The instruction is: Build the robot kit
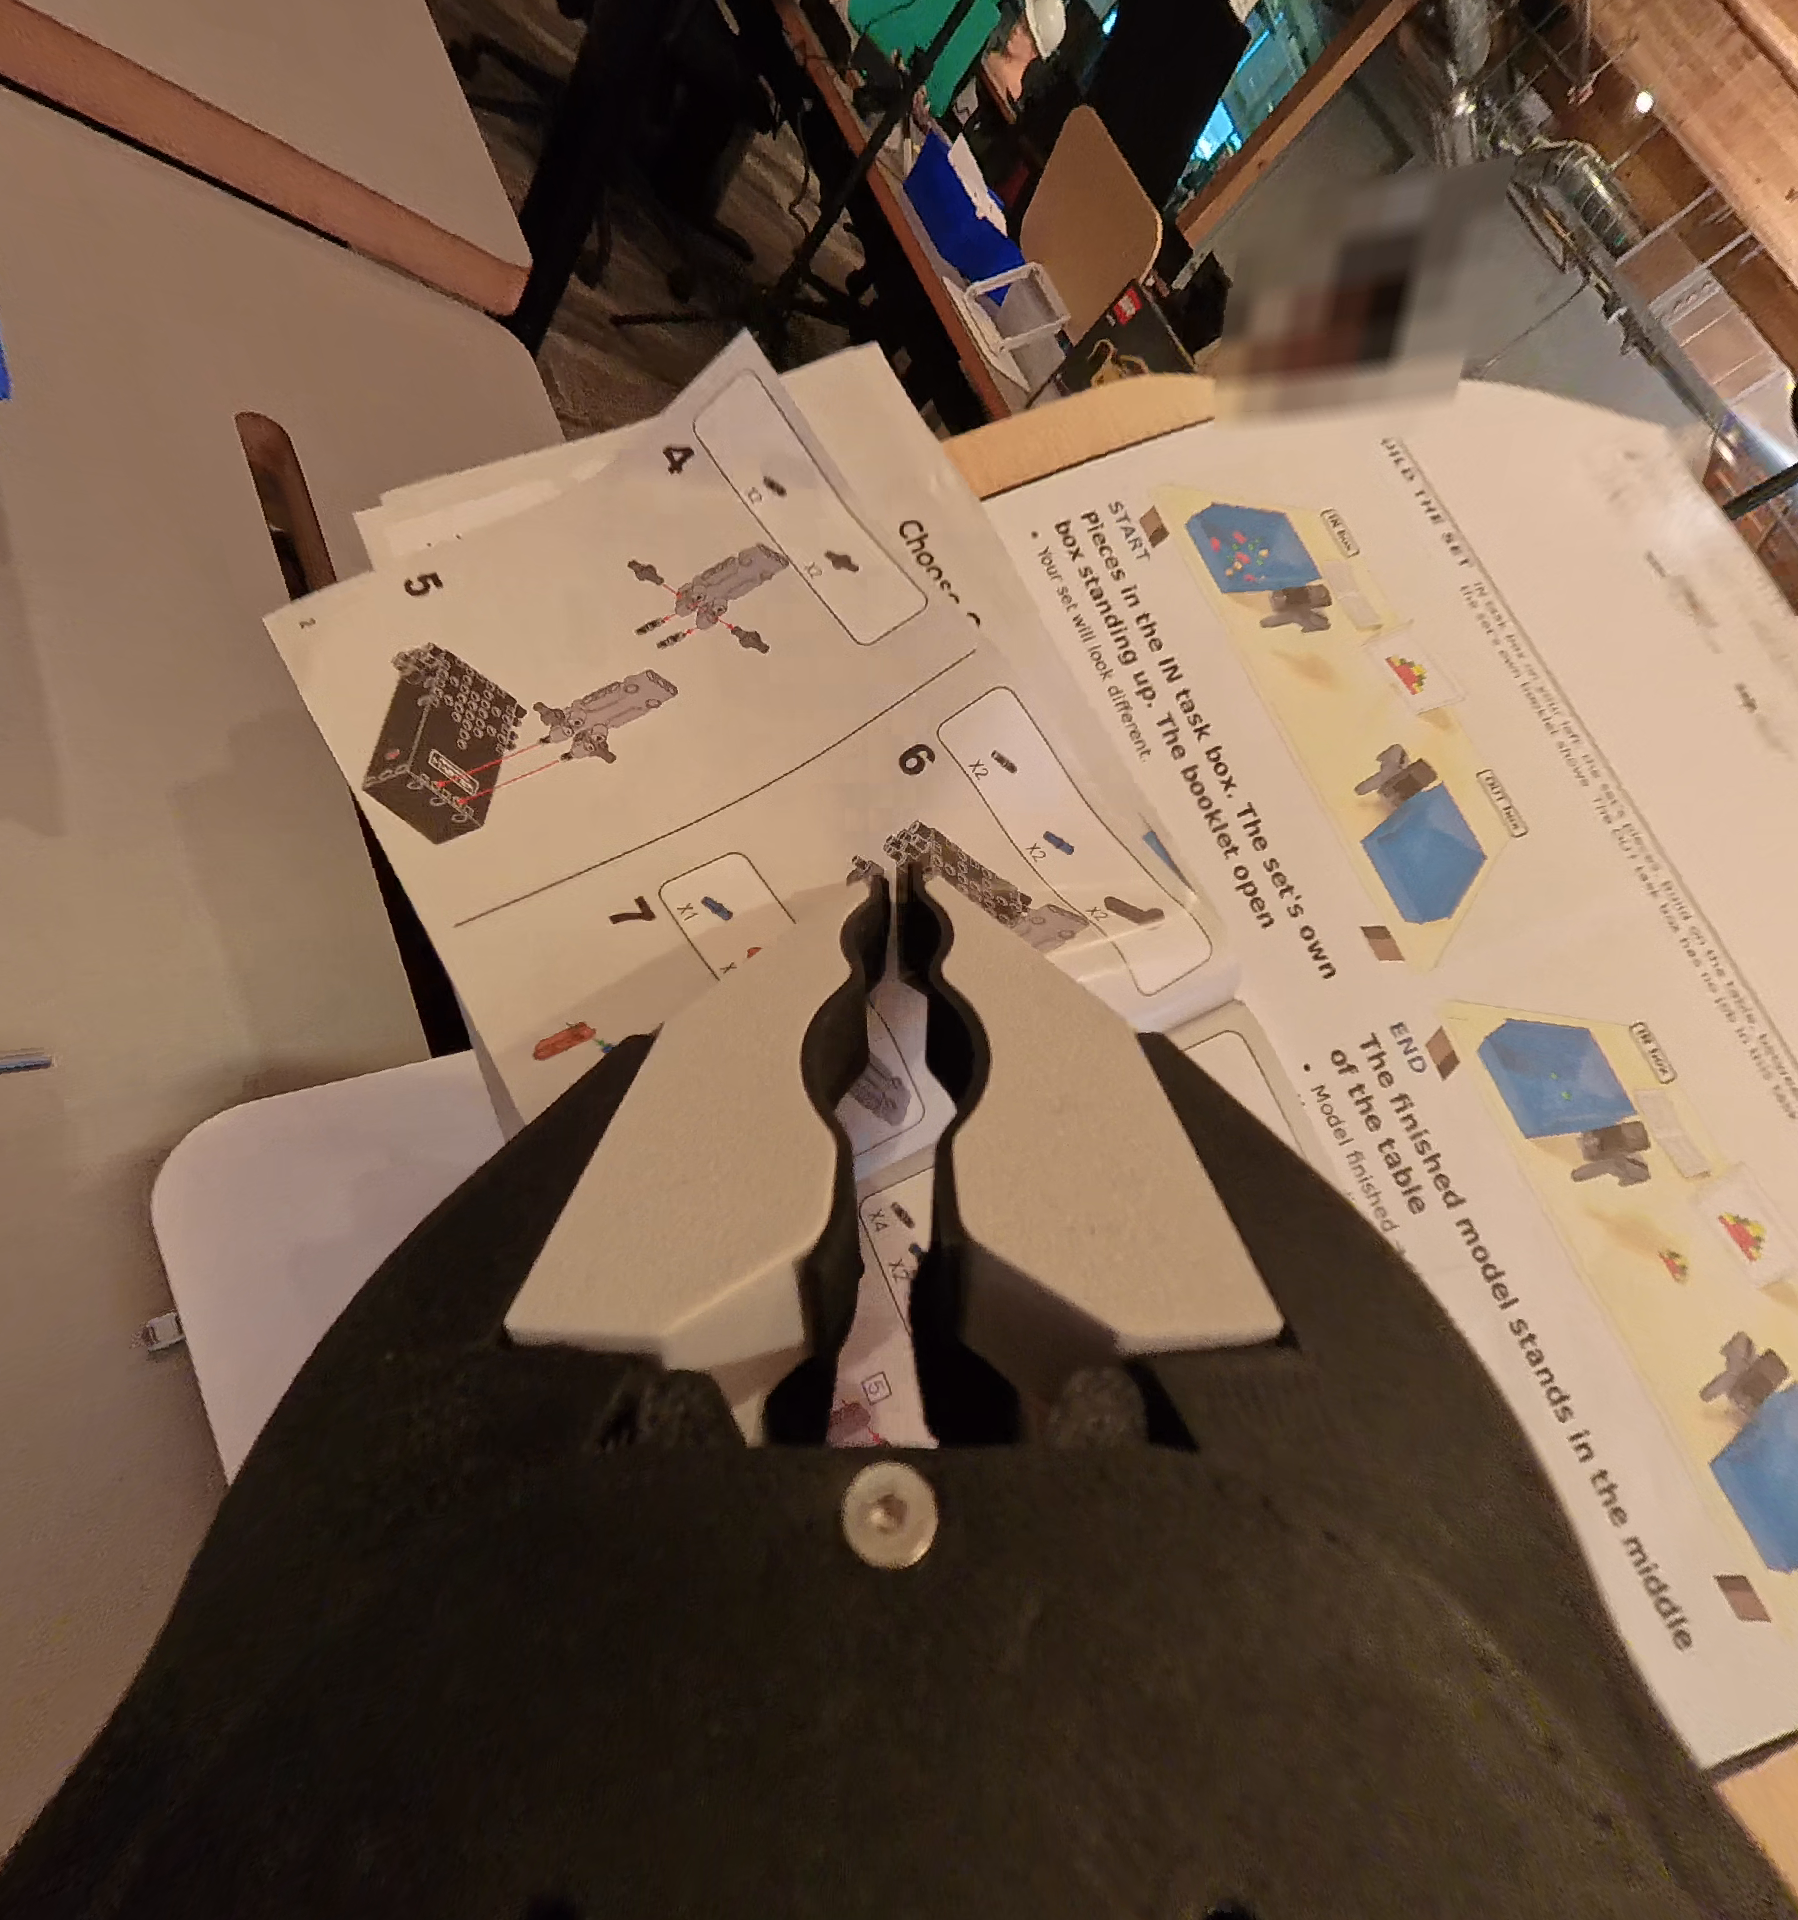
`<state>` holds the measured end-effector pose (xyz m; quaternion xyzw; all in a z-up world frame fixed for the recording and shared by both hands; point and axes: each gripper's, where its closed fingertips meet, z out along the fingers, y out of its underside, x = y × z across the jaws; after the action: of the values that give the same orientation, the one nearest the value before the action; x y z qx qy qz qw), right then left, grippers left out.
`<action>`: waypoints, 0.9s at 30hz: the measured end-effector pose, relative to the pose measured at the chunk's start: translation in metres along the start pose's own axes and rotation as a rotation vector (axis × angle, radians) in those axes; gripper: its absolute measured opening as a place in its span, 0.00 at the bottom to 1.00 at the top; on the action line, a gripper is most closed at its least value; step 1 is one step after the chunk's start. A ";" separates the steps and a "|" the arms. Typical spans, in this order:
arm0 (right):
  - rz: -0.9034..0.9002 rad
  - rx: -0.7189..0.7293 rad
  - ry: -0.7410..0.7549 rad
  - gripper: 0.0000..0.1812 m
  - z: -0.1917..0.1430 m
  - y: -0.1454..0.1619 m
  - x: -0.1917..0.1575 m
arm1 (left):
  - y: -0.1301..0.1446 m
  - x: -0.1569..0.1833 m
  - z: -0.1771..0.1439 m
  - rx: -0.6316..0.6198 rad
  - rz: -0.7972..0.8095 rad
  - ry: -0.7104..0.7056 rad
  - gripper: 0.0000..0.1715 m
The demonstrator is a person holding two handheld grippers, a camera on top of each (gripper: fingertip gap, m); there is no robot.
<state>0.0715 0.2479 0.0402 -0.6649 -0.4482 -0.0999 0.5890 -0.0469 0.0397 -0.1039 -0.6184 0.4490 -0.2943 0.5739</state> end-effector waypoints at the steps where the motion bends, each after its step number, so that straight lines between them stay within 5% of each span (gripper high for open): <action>1: 0.002 0.006 0.002 0.01 -0.002 -0.003 0.001 | 0.000 -0.001 0.000 0.003 -0.006 0.000 0.06; 14: 0.056 0.051 -0.025 0.07 -0.078 -0.048 -0.015 | 0.002 -0.002 0.000 -0.002 -0.024 0.005 0.06; 19: 0.094 0.020 -0.142 0.06 -0.111 -0.054 -0.066 | 0.002 -0.002 0.001 -0.004 -0.029 0.006 0.06; 27: 0.186 -0.147 -0.411 0.08 -0.138 -0.005 -0.181 | 0.003 -0.001 0.001 -0.009 -0.028 0.011 0.06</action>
<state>0.0179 0.0399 -0.0368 -0.7509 -0.4871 0.0595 0.4420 -0.0469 0.0409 -0.1069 -0.6257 0.4446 -0.3036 0.5645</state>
